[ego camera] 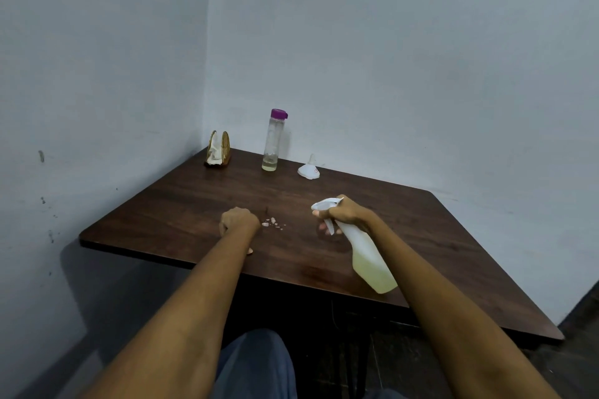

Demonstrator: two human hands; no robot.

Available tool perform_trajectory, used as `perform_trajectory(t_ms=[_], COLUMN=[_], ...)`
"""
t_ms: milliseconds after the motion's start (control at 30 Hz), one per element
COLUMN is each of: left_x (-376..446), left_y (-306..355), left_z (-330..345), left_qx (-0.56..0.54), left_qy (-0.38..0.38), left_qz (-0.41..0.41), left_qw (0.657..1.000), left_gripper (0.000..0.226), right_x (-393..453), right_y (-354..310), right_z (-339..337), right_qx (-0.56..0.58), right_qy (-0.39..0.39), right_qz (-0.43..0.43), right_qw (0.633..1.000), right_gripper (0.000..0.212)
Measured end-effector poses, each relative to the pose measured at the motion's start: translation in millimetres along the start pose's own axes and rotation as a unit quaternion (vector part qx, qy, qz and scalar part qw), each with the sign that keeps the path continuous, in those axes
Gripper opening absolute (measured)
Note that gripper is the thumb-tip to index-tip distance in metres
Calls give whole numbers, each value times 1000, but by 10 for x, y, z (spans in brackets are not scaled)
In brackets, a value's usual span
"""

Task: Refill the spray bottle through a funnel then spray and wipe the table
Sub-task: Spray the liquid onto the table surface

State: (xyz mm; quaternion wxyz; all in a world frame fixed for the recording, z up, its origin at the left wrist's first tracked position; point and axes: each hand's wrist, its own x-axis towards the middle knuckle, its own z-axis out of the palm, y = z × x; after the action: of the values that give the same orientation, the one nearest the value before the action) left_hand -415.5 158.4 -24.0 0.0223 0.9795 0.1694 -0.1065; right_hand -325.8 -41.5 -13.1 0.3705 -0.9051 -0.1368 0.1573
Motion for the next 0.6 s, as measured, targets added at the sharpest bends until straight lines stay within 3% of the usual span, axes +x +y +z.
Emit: perform_trajectory(t_ms=[167, 267, 400, 533, 600], left_x=[-3, -16, -41, -57, -55], left_y=[-8, 3, -4, 5, 13], left_z=[12, 18, 18, 9, -2], left_qx=[-18, -20, -23, -9, 3], left_qy=[2, 8, 17, 16, 14], left_qz=[-11, -6, 2, 6, 14], left_qw=[1000, 1000, 1000, 1000, 1000], left_gripper=[43, 45, 47, 46, 45], right_x=[-168, -236, -284, -302, -304], right_y=[306, 455, 564, 578, 569], right_z=[-266, -308, -345, -331, -316], right_qx=[24, -102, -155, -124, -134], right_qy=[66, 114, 139, 84, 103], right_qz=[52, 82, 134, 113, 106], right_qw=[996, 985, 969, 982, 980], right_gripper=[28, 18, 59, 9, 13])
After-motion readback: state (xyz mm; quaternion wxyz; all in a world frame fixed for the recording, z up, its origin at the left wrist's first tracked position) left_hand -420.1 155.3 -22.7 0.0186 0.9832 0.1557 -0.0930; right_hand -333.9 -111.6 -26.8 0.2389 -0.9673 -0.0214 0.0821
